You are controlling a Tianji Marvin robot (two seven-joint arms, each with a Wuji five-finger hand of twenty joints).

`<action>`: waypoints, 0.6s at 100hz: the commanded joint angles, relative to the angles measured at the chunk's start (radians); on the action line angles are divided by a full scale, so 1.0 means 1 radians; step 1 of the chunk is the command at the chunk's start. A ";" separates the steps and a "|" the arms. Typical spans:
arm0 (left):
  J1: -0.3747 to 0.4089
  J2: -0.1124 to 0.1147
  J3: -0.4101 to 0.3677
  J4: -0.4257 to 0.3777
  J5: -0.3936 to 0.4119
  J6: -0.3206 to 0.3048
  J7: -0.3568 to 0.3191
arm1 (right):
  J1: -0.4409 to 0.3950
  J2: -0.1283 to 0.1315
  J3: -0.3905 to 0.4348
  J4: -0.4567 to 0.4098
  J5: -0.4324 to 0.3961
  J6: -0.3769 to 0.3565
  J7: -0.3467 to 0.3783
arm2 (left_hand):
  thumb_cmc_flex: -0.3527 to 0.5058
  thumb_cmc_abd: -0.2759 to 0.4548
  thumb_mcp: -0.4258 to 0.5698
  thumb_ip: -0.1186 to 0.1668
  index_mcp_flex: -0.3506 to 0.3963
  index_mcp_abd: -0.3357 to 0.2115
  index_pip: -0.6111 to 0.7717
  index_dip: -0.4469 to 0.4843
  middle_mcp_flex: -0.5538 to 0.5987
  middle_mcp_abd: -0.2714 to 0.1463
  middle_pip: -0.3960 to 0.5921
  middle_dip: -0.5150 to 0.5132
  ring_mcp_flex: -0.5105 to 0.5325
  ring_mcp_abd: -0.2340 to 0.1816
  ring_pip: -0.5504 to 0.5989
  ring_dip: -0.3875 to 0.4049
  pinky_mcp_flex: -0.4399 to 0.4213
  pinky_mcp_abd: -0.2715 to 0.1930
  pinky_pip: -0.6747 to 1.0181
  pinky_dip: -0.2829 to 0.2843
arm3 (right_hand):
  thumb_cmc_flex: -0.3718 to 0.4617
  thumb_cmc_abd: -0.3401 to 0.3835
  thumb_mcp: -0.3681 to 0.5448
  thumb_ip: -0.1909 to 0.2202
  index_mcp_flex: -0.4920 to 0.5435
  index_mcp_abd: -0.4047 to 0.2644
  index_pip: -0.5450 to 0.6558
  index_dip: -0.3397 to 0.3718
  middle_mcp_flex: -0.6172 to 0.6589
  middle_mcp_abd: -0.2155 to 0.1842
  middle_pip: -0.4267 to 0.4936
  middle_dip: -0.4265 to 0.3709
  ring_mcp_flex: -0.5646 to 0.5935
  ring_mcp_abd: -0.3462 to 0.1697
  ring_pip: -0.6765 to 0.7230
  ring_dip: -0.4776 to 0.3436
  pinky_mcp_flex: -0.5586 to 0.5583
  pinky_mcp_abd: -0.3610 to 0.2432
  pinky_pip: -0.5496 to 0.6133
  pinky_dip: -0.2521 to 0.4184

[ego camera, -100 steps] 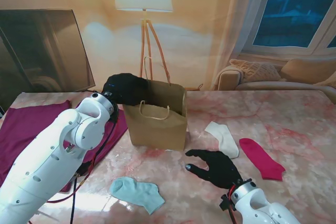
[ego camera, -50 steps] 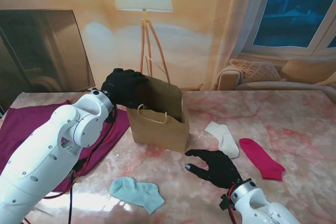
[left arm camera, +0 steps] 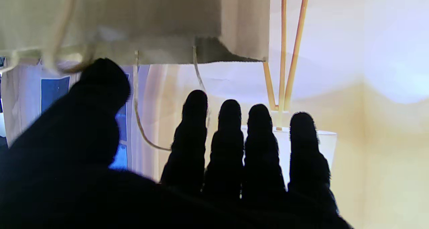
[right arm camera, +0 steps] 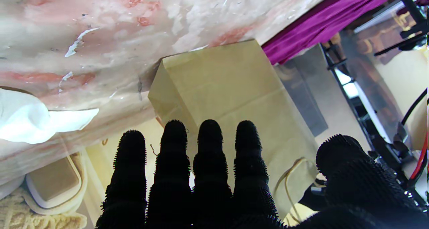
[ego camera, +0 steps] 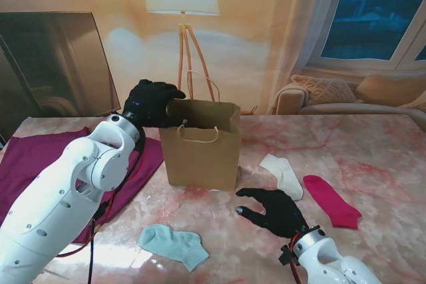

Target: Fold the socks and the shorts into the kraft paper bag

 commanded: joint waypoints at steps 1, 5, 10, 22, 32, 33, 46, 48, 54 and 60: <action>0.016 -0.004 -0.015 -0.029 -0.007 0.004 0.013 | -0.005 -0.002 0.001 -0.002 -0.003 -0.002 -0.001 | 0.033 0.028 -0.032 0.005 0.025 -0.012 0.028 0.013 0.033 -0.029 0.000 0.007 0.030 -0.013 0.003 0.015 -0.001 0.011 0.018 0.031 | 0.030 0.019 -0.032 0.038 -0.016 -0.024 0.013 0.002 -0.032 -0.004 0.010 0.007 -0.028 0.000 0.006 0.014 -0.014 0.011 0.019 0.040; 0.029 -0.006 -0.027 -0.037 -0.013 0.005 0.026 | -0.006 -0.002 0.002 -0.004 -0.005 -0.002 -0.001 | 0.034 0.037 -0.034 0.006 0.026 -0.012 0.029 0.013 0.036 -0.027 0.000 0.008 0.032 -0.011 0.005 0.017 0.000 0.006 0.019 0.032 | 0.029 0.019 -0.032 0.038 -0.014 -0.022 0.014 0.002 -0.032 -0.003 0.010 0.007 -0.026 0.001 0.007 0.015 -0.014 0.011 0.019 0.041; 0.048 -0.008 -0.045 -0.051 -0.016 0.006 0.045 | -0.007 -0.002 0.005 -0.006 -0.008 -0.003 -0.002 | 0.029 0.055 -0.043 0.007 0.025 -0.014 0.030 0.012 0.036 -0.027 0.000 0.009 0.031 -0.009 0.004 0.019 -0.001 0.001 0.020 0.032 | 0.030 0.018 -0.033 0.038 -0.013 -0.021 0.014 0.002 -0.031 -0.003 0.010 0.007 -0.026 0.001 0.007 0.015 -0.013 0.010 0.019 0.041; 0.112 -0.014 -0.102 -0.093 -0.038 0.000 0.097 | -0.013 -0.002 0.016 -0.015 -0.015 -0.004 -0.003 | 0.046 0.127 -0.137 0.022 0.016 -0.019 0.025 0.009 0.026 -0.026 -0.008 0.012 0.019 -0.009 -0.003 0.026 -0.009 -0.007 -0.001 0.024 | 0.030 0.019 -0.033 0.039 -0.015 -0.021 0.013 0.002 -0.031 -0.004 0.010 0.007 -0.025 0.001 0.007 0.015 -0.011 0.007 0.017 0.042; 0.182 -0.020 -0.159 -0.136 -0.062 -0.016 0.138 | -0.018 -0.002 0.027 -0.021 -0.023 -0.007 -0.009 | 0.049 0.227 -0.249 0.064 0.003 -0.021 0.013 0.013 0.014 -0.022 -0.015 0.011 0.009 -0.007 -0.009 0.026 -0.001 -0.031 -0.017 0.011 | 0.031 0.017 -0.033 0.039 -0.011 -0.017 0.014 0.002 -0.029 -0.003 0.011 0.008 -0.021 -0.001 0.008 0.015 -0.006 -0.001 0.015 0.041; 0.189 -0.021 -0.165 -0.140 -0.068 -0.018 0.143 | -0.018 -0.002 0.028 -0.021 -0.024 -0.007 -0.009 | 0.051 0.230 -0.252 0.066 0.003 -0.021 0.012 0.013 0.015 -0.022 -0.016 0.011 0.009 -0.008 -0.009 0.025 0.003 -0.034 -0.014 0.012 | 0.032 0.017 -0.033 0.039 -0.011 -0.019 0.014 0.002 -0.028 -0.003 0.012 0.008 -0.021 -0.003 0.008 0.015 -0.005 -0.002 0.014 0.040; 0.293 -0.032 -0.222 -0.192 -0.127 -0.041 0.200 | -0.020 -0.002 0.039 -0.027 -0.029 -0.008 -0.007 | 0.098 0.314 -0.397 0.090 -0.005 -0.010 -0.023 0.007 -0.004 -0.014 -0.031 -0.001 -0.010 -0.009 -0.022 0.015 -0.008 -0.066 -0.033 -0.006 | 0.036 0.016 -0.034 0.038 -0.007 -0.010 0.013 0.001 -0.024 -0.001 0.001 0.002 -0.020 -0.023 -0.005 -0.001 0.010 -0.037 -0.009 0.020; 0.307 -0.034 -0.228 -0.196 -0.128 -0.048 0.215 | -0.020 -0.002 0.040 -0.028 -0.030 -0.008 -0.006 | 0.096 0.317 -0.401 0.090 -0.004 -0.008 -0.023 0.007 -0.005 -0.015 -0.031 -0.001 -0.011 -0.008 -0.022 0.015 -0.006 -0.070 -0.033 -0.007 | 0.037 0.016 -0.034 0.038 -0.006 -0.011 0.013 0.000 -0.023 -0.001 0.000 0.001 -0.020 -0.025 -0.006 -0.002 0.012 -0.041 -0.011 0.018; 0.350 -0.039 -0.247 -0.204 -0.131 -0.068 0.258 | -0.021 -0.002 0.044 -0.031 -0.033 -0.009 -0.006 | 0.129 0.338 -0.479 0.105 -0.004 -0.004 -0.036 0.011 -0.009 -0.015 -0.032 -0.005 -0.012 -0.009 -0.022 0.011 -0.006 -0.081 -0.041 -0.030 | 0.038 0.015 -0.033 0.038 -0.008 -0.012 0.013 0.000 -0.021 -0.001 -0.003 0.000 -0.020 -0.024 -0.007 -0.006 0.016 -0.049 -0.015 0.012; 0.388 -0.045 -0.258 -0.204 -0.139 -0.088 0.306 | -0.021 -0.001 0.047 -0.034 -0.037 -0.009 -0.006 | 0.130 0.341 -0.485 0.106 0.000 -0.001 -0.036 0.011 -0.007 -0.011 -0.033 -0.005 -0.015 -0.003 -0.023 0.011 -0.009 -0.091 -0.047 -0.034 | 0.038 0.014 -0.034 0.038 -0.005 -0.013 0.014 0.000 -0.018 -0.002 -0.004 -0.001 -0.018 -0.027 -0.007 -0.008 0.021 -0.053 -0.017 0.009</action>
